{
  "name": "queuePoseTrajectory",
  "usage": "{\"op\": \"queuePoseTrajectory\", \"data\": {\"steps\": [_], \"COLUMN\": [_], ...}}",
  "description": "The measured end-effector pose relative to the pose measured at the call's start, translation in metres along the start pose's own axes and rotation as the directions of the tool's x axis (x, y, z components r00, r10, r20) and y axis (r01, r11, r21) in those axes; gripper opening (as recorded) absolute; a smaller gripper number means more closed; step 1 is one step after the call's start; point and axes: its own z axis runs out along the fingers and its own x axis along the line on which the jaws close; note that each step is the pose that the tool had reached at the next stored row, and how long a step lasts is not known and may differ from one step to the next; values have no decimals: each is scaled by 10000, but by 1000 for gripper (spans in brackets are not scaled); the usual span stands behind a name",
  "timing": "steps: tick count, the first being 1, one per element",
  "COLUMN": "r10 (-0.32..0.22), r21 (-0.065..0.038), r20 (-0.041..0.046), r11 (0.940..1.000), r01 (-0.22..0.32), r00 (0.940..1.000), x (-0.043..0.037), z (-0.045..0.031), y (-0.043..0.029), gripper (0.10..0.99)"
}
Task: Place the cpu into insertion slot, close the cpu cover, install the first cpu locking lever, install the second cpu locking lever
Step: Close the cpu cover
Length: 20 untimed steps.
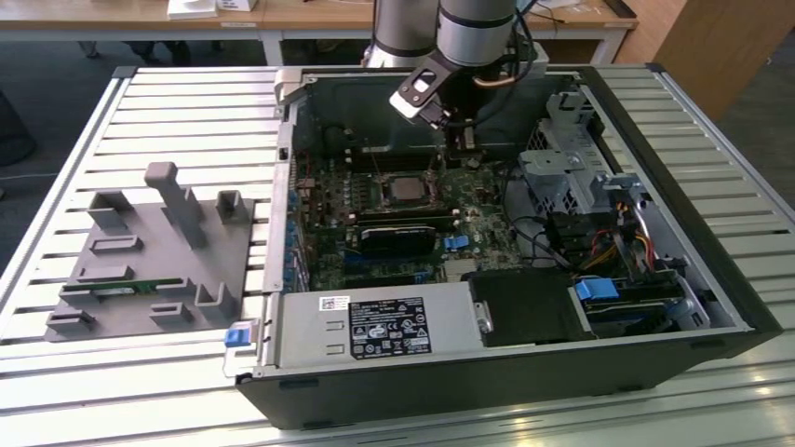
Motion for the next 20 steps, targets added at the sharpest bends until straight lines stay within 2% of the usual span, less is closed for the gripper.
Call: {"op": "queuePoseTrajectory", "data": {"steps": [20], "r10": [0], "r21": [-1], "r20": [-1], "r11": [10000], "r01": [0], "r00": [10000], "x": [0], "z": [-8], "y": [-287], "gripper": [106]}}
